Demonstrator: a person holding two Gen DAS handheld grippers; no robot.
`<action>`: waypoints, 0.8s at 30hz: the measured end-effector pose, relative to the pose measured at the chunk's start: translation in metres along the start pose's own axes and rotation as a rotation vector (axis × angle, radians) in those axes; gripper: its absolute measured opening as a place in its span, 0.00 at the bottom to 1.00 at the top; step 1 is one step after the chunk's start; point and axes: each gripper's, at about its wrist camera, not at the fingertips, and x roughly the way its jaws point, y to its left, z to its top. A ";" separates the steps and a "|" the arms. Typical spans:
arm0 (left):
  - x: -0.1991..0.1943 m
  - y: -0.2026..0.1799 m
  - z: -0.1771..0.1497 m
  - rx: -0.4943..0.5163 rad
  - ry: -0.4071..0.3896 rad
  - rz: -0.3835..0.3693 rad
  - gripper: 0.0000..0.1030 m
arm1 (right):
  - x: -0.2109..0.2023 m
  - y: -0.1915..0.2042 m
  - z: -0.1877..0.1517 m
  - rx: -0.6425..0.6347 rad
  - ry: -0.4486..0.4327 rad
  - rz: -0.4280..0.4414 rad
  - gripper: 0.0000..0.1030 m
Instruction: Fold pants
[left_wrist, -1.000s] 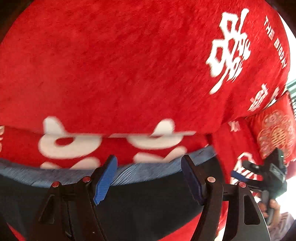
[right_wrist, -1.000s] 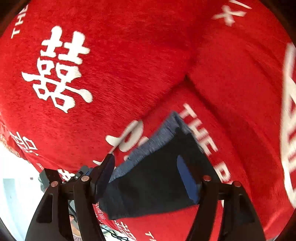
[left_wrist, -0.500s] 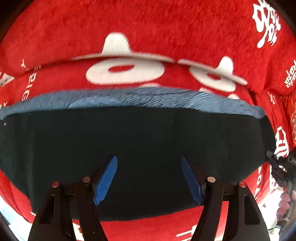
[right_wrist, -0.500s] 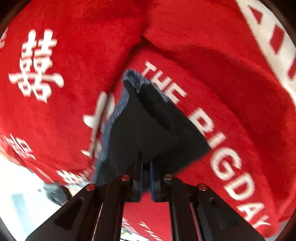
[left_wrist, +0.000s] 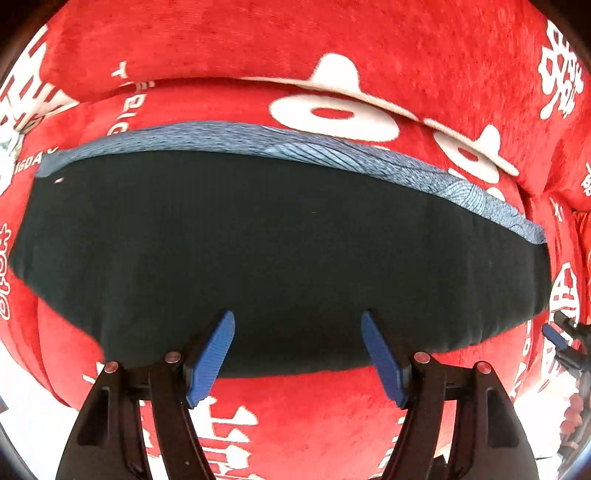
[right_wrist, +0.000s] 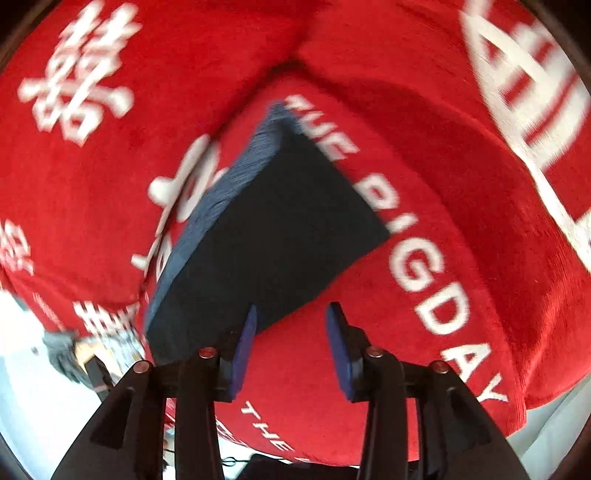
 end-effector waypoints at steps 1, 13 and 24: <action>-0.003 0.009 -0.003 -0.006 -0.006 -0.005 0.71 | 0.002 0.017 -0.002 -0.046 0.004 -0.005 0.48; -0.024 0.168 0.012 -0.082 -0.073 -0.065 0.70 | 0.139 0.260 -0.065 -0.613 0.213 -0.007 0.63; -0.020 0.394 0.038 -0.156 -0.158 -0.038 0.70 | 0.375 0.528 -0.164 -1.116 0.494 0.015 0.63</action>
